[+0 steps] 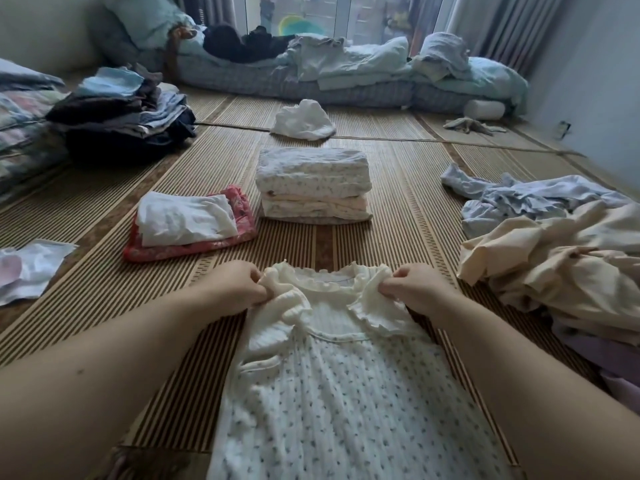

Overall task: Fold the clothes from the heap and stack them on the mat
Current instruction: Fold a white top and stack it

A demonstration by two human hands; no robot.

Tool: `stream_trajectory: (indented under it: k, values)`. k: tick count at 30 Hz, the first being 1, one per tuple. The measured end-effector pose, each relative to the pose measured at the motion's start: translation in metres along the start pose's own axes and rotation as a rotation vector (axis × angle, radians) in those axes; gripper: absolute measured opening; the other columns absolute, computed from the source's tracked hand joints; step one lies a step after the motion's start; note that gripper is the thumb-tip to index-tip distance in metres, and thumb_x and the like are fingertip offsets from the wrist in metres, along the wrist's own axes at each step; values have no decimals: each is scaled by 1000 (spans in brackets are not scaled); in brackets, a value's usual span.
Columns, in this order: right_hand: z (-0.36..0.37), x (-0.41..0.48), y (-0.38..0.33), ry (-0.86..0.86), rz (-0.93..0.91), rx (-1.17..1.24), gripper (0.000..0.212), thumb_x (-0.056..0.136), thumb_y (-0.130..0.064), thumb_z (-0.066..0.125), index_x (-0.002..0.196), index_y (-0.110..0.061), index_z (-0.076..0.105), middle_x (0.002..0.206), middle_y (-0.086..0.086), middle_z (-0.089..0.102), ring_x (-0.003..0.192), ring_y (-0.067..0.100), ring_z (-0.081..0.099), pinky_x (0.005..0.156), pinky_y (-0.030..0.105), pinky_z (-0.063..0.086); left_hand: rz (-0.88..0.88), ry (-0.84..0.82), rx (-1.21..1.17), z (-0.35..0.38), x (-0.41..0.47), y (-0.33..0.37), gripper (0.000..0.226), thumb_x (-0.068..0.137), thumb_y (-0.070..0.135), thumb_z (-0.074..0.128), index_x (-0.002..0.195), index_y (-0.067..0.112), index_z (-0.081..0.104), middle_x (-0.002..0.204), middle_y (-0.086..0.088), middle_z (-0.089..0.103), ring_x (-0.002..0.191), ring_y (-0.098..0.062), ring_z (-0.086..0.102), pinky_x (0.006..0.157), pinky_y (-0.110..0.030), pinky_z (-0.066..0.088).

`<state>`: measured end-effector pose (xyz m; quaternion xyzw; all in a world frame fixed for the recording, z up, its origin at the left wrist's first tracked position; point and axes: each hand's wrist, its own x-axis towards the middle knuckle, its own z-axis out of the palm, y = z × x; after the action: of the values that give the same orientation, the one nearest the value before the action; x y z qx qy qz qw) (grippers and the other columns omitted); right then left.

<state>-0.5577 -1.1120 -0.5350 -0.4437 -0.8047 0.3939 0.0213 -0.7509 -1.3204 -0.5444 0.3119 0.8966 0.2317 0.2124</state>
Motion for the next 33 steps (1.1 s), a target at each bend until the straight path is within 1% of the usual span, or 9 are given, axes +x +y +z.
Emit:
stream_trajectory:
  k: [5, 11, 14, 18, 22, 25, 28, 31, 33]
  values:
    - [-21, 13, -7, 72, -80, 417, 6, 84, -8, 63, 88, -7, 59, 92, 14, 64, 79, 26, 63, 75, 43, 55, 78, 12, -591, -17, 11, 13, 29, 72, 32, 65, 94, 12, 63, 98, -19, 68, 92, -36, 67, 82, -57, 55]
    - [-46, 20, -38, 193, -302, 602, 26, 81, 1, 65, 105, -9, 63, 88, 5, 68, 72, 13, 65, 62, 26, 55, 309, 251, -746, -42, 16, 23, 29, 68, 40, 71, 88, 22, 62, 81, -5, 68, 71, -18, 64, 61, -36, 52]
    - [-47, 7, -37, 255, -414, 424, 2, 83, -5, 65, 83, -6, 67, 72, 3, 62, 65, 13, 56, 59, 26, 47, 420, 351, -592, -44, 7, 20, 12, 71, 24, 69, 76, 21, 59, 78, -1, 63, 68, -12, 57, 62, -33, 48]
    - [-43, -31, 2, 355, -571, 58, 15, 83, -12, 71, 74, -8, 59, 61, -3, 55, 51, 4, 48, 47, 16, 38, 764, 290, -130, -45, -28, 11, 23, 74, 4, 73, 70, 16, 54, 68, 2, 56, 58, -10, 52, 55, -16, 42]
    - [-39, -83, 48, 120, -637, -57, 22, 75, -18, 77, 81, -32, 61, 75, 3, 63, 63, 9, 59, 55, 30, 51, 939, 31, 114, -29, -81, -10, 22, 71, 11, 74, 73, 22, 55, 74, 15, 56, 67, -3, 54, 58, -8, 43]
    - [-37, -107, 68, -106, -594, -442, 31, 78, -18, 74, 77, -43, 54, 104, -9, 65, 94, 11, 62, 76, 33, 56, 935, -192, 349, -3, -112, -33, 11, 79, 37, 55, 88, 41, 54, 94, 27, 49, 85, 12, 48, 70, -1, 38]
    - [-32, -125, 66, -294, -399, -569, 23, 70, -47, 57, 93, -46, 61, 134, -24, 47, 121, -4, 45, 102, 21, 40, 926, -211, 345, 7, -131, -46, 23, 77, 36, 49, 97, 41, 57, 105, 25, 51, 97, 11, 46, 81, -5, 40]
    - [-10, -138, 57, -145, -206, -285, 61, 75, -66, 35, 133, -52, 41, 144, -15, 45, 124, 7, 47, 106, 41, 39, 916, -155, 333, 3, -133, -58, 36, 82, 40, 51, 116, 53, 51, 129, 31, 46, 130, 10, 33, 104, -15, 36]
    - [18, -138, 54, -76, -148, -323, 81, 74, -82, 17, 147, -45, 18, 157, -11, 22, 144, 21, 21, 112, 60, 20, 888, -220, 435, 2, -128, -65, 48, 87, 59, 40, 131, 69, 26, 147, 38, 17, 142, 9, 1, 116, -20, 13]
